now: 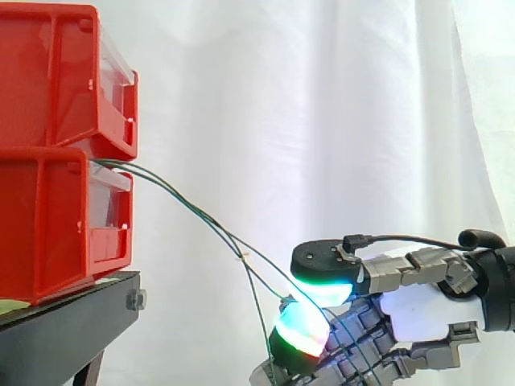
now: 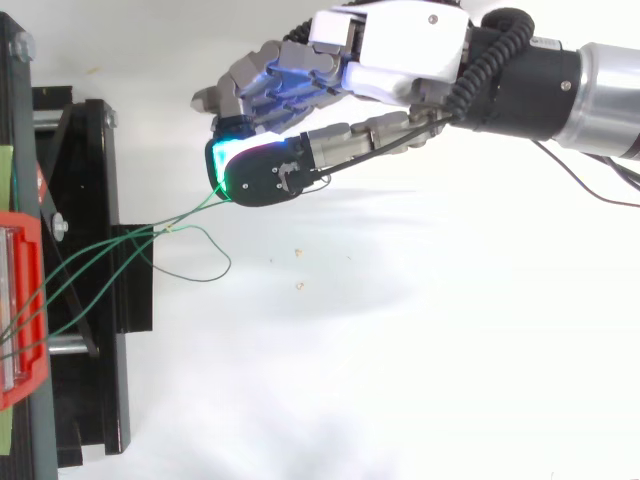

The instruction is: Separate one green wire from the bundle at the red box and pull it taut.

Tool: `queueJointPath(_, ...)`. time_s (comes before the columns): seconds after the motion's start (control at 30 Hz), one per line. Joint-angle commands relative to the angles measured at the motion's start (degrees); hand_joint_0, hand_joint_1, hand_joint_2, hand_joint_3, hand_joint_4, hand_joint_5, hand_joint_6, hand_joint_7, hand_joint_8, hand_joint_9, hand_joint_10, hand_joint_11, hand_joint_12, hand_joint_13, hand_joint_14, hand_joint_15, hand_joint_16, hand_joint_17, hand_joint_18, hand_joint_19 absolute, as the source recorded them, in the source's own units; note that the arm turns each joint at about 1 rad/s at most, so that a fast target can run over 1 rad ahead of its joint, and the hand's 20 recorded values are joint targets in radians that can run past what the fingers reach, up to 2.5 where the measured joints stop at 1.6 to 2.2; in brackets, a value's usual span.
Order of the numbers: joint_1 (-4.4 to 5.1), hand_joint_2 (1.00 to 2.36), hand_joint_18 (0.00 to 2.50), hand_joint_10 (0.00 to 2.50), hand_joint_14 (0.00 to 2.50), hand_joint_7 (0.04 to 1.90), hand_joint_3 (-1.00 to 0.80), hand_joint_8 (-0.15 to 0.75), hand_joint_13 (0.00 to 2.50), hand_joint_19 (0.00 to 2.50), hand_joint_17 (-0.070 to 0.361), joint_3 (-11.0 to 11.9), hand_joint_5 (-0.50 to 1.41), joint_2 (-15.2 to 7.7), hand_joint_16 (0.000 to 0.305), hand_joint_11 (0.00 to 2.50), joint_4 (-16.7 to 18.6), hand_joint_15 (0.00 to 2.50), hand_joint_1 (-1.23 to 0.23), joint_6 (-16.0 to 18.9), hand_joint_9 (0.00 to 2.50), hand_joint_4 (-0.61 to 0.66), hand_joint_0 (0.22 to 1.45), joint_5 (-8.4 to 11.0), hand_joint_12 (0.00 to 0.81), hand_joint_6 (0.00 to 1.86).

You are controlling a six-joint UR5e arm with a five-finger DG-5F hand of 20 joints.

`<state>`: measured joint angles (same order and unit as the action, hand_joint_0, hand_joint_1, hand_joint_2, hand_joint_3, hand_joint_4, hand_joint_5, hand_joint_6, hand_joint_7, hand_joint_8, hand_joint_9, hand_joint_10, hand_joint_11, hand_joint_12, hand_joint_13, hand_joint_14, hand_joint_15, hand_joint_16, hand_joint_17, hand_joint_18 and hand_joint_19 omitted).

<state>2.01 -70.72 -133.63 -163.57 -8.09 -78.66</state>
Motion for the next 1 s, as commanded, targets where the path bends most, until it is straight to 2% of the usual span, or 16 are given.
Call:
queueJointPath(0.0, 0.1, 1.01, 0.6, 0.0, 0.0, 1.19, 0.0, 0.289, 0.52, 0.19, 0.132, 0.0, -0.14, -0.1, 0.059, 0.0, 0.0, 0.12, -0.75, 0.0, 0.38, 0.0, 0.61, 0.0, 0.365, 0.89)
queueJointPath(0.97, 0.19, 1.01, 0.62, 0.0, 0.0, 1.18, 0.01, 0.295, 0.54, 0.2, 0.132, 0.0, -0.14, 0.0, 0.059, 0.01, 0.0, 0.14, -0.76, 0.0, 0.44, 0.01, 0.61, 0.09, 0.363, 0.89)
